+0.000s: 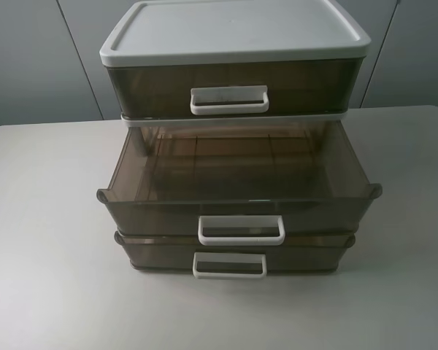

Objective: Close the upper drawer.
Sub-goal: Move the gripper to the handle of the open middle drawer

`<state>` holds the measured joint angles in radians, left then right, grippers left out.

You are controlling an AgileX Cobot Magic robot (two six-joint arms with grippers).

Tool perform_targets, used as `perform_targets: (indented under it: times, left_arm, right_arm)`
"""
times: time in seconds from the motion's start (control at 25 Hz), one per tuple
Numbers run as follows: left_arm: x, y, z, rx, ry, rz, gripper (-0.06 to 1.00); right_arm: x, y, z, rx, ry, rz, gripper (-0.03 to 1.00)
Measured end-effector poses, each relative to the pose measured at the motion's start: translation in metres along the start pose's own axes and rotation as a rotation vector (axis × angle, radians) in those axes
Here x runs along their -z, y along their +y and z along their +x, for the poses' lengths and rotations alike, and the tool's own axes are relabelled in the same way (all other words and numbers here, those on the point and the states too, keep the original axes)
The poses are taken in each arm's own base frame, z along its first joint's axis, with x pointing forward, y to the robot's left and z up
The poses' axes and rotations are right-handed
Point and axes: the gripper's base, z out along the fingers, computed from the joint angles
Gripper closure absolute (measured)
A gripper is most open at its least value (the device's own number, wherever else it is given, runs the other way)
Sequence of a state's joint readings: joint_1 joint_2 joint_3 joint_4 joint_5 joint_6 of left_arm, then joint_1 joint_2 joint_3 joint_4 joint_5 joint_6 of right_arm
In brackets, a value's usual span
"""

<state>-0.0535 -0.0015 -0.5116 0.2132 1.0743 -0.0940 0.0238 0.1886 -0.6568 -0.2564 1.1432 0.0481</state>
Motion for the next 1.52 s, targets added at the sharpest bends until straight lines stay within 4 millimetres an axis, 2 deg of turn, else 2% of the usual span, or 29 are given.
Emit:
perform_targets:
  times: [0.2, 0.4, 0.52, 0.68, 1.04, 1.36, 1.52]
  left_arm:
    - [0.0, 0.0, 0.0, 0.0, 0.0, 0.0, 0.2]
    - [0.0, 0.0, 0.0, 0.0, 0.0, 0.0, 0.2]
    - [0.0, 0.0, 0.0, 0.0, 0.0, 0.0, 0.2]
    - [0.0, 0.0, 0.0, 0.0, 0.0, 0.0, 0.2]
    - [0.0, 0.0, 0.0, 0.0, 0.0, 0.0, 0.2]
    - [0.0, 0.0, 0.0, 0.0, 0.002, 0.0, 0.2]
    - [0.0, 0.0, 0.0, 0.0, 0.002, 0.0, 0.2]
  right_arm:
    - [-0.023, 0.005, -0.028, 0.09, 0.055, -0.065, 0.27]
    - [-0.042, 0.027, -0.05, 0.241, 0.079, -0.229, 0.27]
    - [-0.048, 0.046, -0.06, 0.305, 0.091, -0.361, 0.27]
    - [-0.048, 0.07, -0.07, 0.367, 0.113, -0.538, 0.27]
    - [-0.028, 0.112, -0.083, 0.522, 0.154, -0.882, 0.27]
    - [-0.018, 0.151, -0.073, 0.622, 0.229, -1.046, 0.27]
    - [-0.011, 0.174, -0.064, 0.652, 0.252, -1.049, 0.27]
